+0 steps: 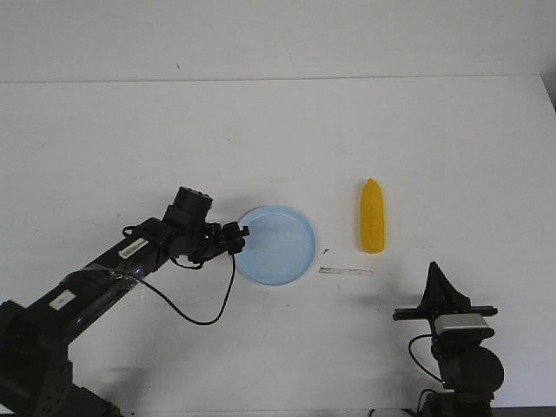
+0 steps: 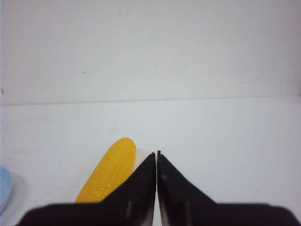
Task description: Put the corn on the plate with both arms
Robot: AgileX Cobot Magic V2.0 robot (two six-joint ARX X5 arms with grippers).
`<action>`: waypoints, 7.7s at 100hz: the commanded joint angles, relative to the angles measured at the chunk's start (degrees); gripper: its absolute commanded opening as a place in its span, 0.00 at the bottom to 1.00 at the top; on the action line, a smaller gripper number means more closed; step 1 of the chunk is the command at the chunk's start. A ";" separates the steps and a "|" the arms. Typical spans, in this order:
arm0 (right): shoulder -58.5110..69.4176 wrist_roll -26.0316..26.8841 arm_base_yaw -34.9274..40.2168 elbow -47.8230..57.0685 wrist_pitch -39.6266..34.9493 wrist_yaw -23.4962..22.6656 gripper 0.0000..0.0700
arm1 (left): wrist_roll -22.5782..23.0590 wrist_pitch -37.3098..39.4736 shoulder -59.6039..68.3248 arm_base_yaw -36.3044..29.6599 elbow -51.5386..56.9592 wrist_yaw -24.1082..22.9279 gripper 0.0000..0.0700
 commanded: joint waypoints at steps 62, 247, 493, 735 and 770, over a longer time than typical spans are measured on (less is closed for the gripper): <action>0.07 0.31 0.04 -0.07 0.61 -0.02 0.00 | 29.86 4.83 -29.88 12.68 0.42 -10.84 0.18; 0.07 0.31 0.04 -0.07 0.61 -0.02 0.00 | 33.29 16.44 -89.99 25.11 -40.96 -13.88 0.00; 99.12 17.64 12.11 83.23 -52.37 5.66 0.80 | 33.29 16.41 -89.99 25.11 -40.96 -13.88 0.00; 105.33 12.90 31.34 82.55 -40.39 -25.68 0.49 | 33.29 16.41 -89.99 25.11 -40.96 -13.88 0.00; 110.01 17.14 31.52 82.55 -40.59 -24.83 0.49 | 33.29 16.41 -89.99 25.11 -40.96 -13.88 0.00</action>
